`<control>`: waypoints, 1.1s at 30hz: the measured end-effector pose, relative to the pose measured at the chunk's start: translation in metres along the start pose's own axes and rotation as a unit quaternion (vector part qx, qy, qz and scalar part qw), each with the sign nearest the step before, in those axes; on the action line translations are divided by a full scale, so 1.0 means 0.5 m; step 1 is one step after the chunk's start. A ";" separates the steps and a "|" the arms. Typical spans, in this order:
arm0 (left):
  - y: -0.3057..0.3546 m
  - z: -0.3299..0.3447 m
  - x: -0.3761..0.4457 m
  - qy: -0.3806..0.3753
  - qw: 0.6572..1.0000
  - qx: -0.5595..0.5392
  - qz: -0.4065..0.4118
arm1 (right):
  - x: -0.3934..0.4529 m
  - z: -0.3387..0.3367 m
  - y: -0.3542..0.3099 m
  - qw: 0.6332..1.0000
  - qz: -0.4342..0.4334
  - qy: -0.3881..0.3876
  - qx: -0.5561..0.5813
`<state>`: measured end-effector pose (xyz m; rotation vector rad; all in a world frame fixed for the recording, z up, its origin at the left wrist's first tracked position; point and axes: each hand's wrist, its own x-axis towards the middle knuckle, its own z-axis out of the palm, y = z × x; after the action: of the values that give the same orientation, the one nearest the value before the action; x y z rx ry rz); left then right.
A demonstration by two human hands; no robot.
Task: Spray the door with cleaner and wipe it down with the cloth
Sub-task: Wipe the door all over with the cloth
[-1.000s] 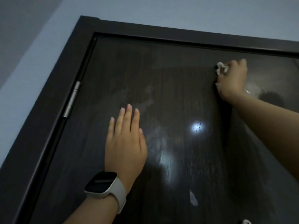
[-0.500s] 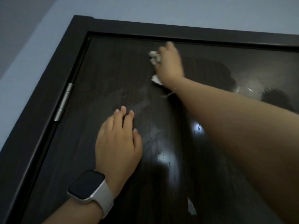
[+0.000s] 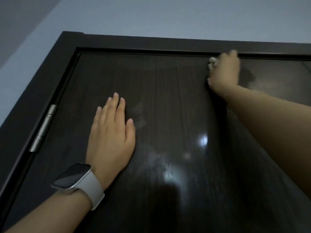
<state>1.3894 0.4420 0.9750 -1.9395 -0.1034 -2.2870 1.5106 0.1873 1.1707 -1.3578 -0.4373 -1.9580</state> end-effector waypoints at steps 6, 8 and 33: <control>-0.007 0.012 0.005 -0.010 0.999 -0.039 -0.029 | -0.036 0.081 -0.293 0.988 -0.092 -0.108 0.068; -0.006 0.010 0.005 -0.013 0.999 -0.033 -0.025 | -0.062 0.105 -0.376 0.973 -0.150 -0.111 0.134; -0.001 -0.002 -0.001 -0.024 0.999 -0.025 -0.042 | 0.028 0.006 -0.036 0.998 0.035 -0.038 0.023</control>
<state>1.3882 0.4423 0.9744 -2.0532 -0.1367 -2.3164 1.4970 0.1966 1.1866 -1.4037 -0.4621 -1.8332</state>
